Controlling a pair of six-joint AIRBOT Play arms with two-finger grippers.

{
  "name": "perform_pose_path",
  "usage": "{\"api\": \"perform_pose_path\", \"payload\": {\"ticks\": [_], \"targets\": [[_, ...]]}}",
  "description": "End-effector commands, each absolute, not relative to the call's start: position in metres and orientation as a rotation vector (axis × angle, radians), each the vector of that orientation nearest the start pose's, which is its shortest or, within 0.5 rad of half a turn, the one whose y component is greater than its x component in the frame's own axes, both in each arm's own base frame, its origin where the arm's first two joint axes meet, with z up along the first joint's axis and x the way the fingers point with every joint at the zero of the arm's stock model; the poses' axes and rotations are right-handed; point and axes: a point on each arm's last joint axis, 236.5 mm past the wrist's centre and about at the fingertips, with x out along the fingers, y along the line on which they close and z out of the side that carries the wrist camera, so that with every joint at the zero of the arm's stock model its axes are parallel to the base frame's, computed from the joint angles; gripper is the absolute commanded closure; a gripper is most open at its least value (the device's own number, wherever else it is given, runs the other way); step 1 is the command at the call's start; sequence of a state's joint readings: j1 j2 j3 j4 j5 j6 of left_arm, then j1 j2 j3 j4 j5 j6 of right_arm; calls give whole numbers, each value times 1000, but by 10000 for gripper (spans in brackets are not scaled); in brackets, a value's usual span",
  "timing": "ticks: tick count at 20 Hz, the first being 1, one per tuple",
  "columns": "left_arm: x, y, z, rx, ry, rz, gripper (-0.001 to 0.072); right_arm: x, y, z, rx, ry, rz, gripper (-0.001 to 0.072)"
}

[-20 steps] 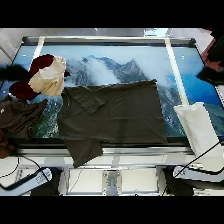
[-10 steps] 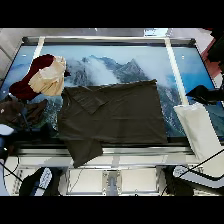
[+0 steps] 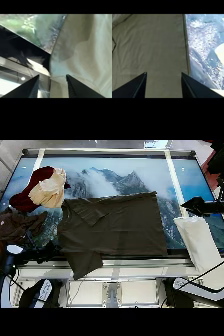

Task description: Fold the shirts.

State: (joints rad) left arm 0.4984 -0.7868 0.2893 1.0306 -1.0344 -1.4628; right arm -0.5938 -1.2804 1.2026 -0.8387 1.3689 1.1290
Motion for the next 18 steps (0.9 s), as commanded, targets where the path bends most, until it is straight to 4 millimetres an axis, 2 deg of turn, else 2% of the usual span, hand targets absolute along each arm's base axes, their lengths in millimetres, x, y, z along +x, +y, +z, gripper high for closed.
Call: {"api": "perform_pose_path", "payload": {"ticks": [1,4,5,9,10,11,13,14,15,18], "targets": [[213,-19,-103,-886,1287,107,301,374,-64,72,609,1060,255,238],[227,-30,-99,-931,1247,38,318,371,-61,72,613,1075,269,238],[227,-31,-102,-934,1257,32,361,370,-60,71,614,1080,273,238],[217,-42,-110,-961,1331,-10,374,364,-55,71,619,1105,294,239],[214,-44,-110,-966,1346,-19,493,360,-52,69,625,1119,302,239],[213,-46,-110,-958,1350,-31,693,354,-50,63,632,1146,306,239],[211,-49,-109,-956,1361,-51,694,327,-41,33,686,1263,295,267],[209,-50,-108,-954,1368,-61,694,311,-34,13,722,1309,286,353],[208,-51,-108,-954,1371,-66,694,297,-28,-6,765,1340,264,376],[208,-52,-108,-953,1372,-71,694,242,-3,-55,991,1462,183,366]]}}
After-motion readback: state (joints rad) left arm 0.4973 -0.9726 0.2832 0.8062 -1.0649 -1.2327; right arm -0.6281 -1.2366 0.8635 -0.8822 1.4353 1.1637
